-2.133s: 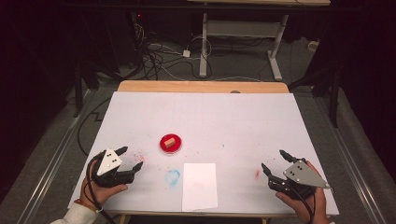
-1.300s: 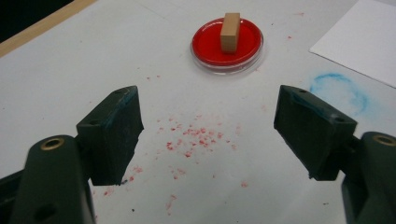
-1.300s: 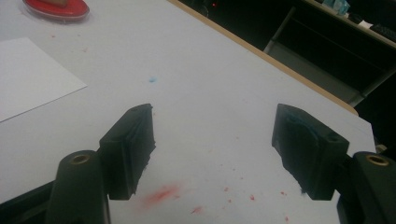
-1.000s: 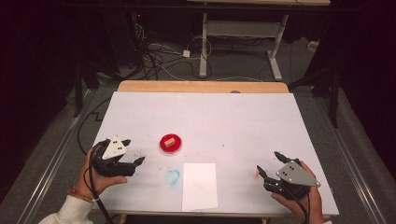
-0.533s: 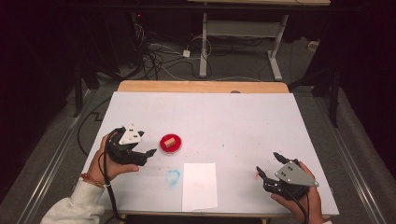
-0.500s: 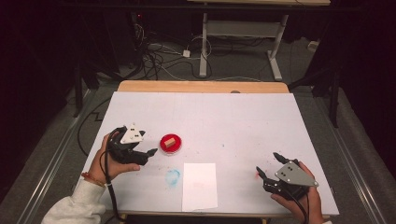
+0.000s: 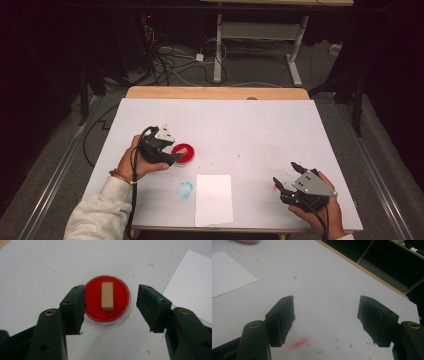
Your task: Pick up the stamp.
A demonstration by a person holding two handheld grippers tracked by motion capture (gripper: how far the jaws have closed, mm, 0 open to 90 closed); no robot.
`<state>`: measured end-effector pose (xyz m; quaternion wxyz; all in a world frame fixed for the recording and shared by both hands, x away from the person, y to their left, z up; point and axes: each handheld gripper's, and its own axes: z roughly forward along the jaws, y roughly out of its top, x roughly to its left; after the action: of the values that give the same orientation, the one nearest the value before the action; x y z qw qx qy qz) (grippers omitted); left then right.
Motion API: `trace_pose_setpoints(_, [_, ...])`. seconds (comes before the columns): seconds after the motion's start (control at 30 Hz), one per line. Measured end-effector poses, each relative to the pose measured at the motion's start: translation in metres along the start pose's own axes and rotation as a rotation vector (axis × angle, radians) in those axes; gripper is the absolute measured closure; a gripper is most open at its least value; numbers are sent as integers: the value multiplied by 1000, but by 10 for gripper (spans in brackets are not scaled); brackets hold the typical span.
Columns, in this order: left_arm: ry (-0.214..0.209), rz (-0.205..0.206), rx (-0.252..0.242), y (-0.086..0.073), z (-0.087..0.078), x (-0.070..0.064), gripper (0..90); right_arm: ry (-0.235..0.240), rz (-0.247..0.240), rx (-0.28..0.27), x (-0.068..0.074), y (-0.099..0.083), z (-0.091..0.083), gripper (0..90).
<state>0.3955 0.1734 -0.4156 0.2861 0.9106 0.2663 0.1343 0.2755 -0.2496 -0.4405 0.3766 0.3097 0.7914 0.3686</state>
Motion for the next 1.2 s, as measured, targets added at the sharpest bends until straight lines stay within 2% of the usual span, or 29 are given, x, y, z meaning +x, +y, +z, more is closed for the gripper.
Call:
trace_pose_setpoints(0.17, [-9, 9, 48, 7, 13, 3, 464, 0, 0, 2, -1, -1, 1, 301])
trace_pose_setpoints(0.27, [-23, 5, 73, 10, 20, 6, 494, -2, 0, 2, 0, -1, 1, 300])
trace_pose_setpoints(0.33, [-25, 2, 108, 11, 28, 7, 505, -1, 0, 2, 0, -1, 1, 301])
trace_pose_setpoints(0.43, [-29, -9, 124, 12, 34, 10, 555, 2, -2, 3, -1, -1, 1, 301])
trace_pose_setpoints(0.5, [-33, -14, 124, 11, 35, 11, 600, 4, -4, 3, -1, 0, 1, 300])
trace_pose_setpoints(0.63, [-39, -22, 125, 11, 38, 13, 619, 5, -3, 4, -1, 0, 2, 300])
trace_pose_setpoints(0.7, [-40, -24, 122, 11, 39, 13, 680, 8, -3, 5, -1, 0, 3, 300])
trace_pose_setpoints(0.8, [-43, -25, 117, 11, 40, 12, 727, 10, 1, 6, -1, 0, 3, 300])
trace_pose_setpoints(1.2, [-46, -22, 116, 11, 42, 12, 734, 20, 10, 11, -1, -1, 3, 301])
